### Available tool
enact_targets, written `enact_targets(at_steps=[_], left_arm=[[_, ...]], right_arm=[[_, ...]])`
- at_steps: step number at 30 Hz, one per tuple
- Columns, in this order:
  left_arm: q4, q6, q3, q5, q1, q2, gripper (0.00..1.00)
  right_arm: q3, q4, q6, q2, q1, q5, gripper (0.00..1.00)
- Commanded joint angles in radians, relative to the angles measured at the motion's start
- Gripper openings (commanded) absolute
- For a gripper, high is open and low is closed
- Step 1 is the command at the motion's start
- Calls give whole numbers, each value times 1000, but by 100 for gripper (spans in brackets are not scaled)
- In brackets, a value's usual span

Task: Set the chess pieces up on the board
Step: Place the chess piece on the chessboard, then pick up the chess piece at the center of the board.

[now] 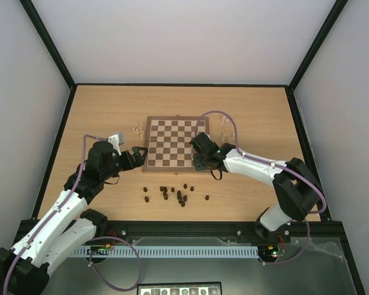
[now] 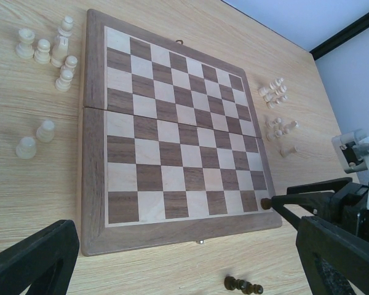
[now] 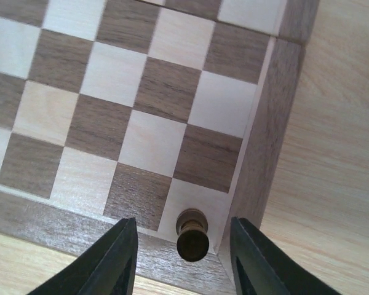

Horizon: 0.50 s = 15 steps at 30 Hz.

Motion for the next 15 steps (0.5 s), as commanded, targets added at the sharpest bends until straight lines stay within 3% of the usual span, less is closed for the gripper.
enact_targets(at_steps=[1,2,3,4,10,15], left_arm=[[1,-7,-11,-2,-6,3,100],[3,-8,-10,-2,-6,2,99],[4,-10,-11,0,-6,2,99],[10,-14,-13,7,-5,4,100],[18,-65,-28,69,-2,56,100],[52,-89,-78,119,-6,25,100]], right_arm=[[27,-43,-15,-71,-4,4,51],[20,-45,-14,-92,-5,6,59],[12,-46,-12,-130,-4,7,84],[2,-48,-11,-164,-3,1,99],[-68,-71,52,-373,-4,-53,99],[-128,-88,78,-452,-5,-206,99]])
